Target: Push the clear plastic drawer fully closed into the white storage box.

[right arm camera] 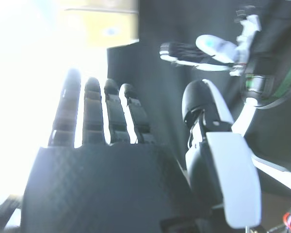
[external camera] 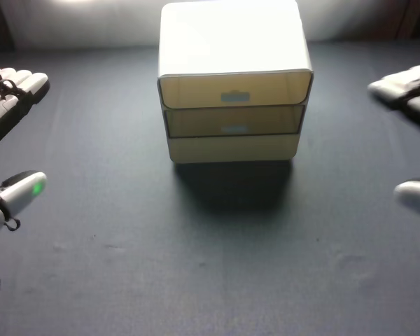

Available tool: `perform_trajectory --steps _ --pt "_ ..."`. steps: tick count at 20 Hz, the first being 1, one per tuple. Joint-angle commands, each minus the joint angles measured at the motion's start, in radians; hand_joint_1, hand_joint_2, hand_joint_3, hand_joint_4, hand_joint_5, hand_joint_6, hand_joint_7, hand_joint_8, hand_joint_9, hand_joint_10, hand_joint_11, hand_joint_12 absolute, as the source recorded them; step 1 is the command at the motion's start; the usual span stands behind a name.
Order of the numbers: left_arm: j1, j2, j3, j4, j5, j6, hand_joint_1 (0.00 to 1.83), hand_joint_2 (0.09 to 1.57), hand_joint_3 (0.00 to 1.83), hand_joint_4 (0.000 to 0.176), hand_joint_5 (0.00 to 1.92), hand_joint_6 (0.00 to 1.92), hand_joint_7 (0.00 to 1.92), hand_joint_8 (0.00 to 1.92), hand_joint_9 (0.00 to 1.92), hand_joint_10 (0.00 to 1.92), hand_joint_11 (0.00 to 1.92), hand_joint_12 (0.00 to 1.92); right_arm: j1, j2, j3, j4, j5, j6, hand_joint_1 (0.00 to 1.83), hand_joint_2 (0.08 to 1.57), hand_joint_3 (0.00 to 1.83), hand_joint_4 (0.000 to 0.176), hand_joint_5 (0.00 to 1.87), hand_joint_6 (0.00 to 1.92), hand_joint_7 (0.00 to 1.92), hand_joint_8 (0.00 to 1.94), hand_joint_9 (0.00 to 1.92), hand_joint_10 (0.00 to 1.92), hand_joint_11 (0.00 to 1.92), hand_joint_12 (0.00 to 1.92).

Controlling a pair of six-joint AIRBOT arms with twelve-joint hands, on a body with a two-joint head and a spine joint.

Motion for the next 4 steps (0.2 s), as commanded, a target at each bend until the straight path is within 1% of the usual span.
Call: perform_trajectory --steps 1,2,3,4 --pt "-0.001 0.011 0.001 -0.009 -0.136 0.001 0.19 1.42 0.0 0.0 0.0 0.0 0.0 0.0 0.0 0.0 0.0 0.0 -0.02 0.014 -0.004 0.029 0.19 -0.006 0.16 1.32 0.0 0.014 0.0 0.0 0.0 0.0 0.0 0.0 0.0 0.0" --pt "-0.001 0.014 -0.001 -0.009 -0.139 0.004 0.15 1.41 0.0 0.0 0.0 0.0 0.0 0.0 0.0 0.0 0.0 0.0 -0.044 0.027 -0.007 0.06 0.22 -0.01 0.17 1.32 0.0 0.035 0.0 0.0 0.0 0.0 0.0 0.0 0.0 0.0" --pt "-0.002 0.017 -0.003 -0.009 -0.141 0.007 0.15 1.41 0.0 0.0 0.0 0.0 0.0 0.0 0.0 0.0 0.0 0.0 -0.049 0.033 -0.01 0.077 0.231 -0.013 0.17 1.32 0.0 0.035 0.0 0.0 0.0 0.0 0.0 0.0 0.0 0.0" --pt "-0.002 0.023 -0.007 -0.011 -0.153 0.012 0.1 1.4 0.0 0.012 0.0 0.0 0.0 0.0 0.0 0.0 0.0 0.0 -0.053 0.042 -0.012 0.105 0.242 -0.022 0.17 1.32 0.0 0.064 0.0 0.0 0.0 0.0 0.0 0.0 0.0 0.0"
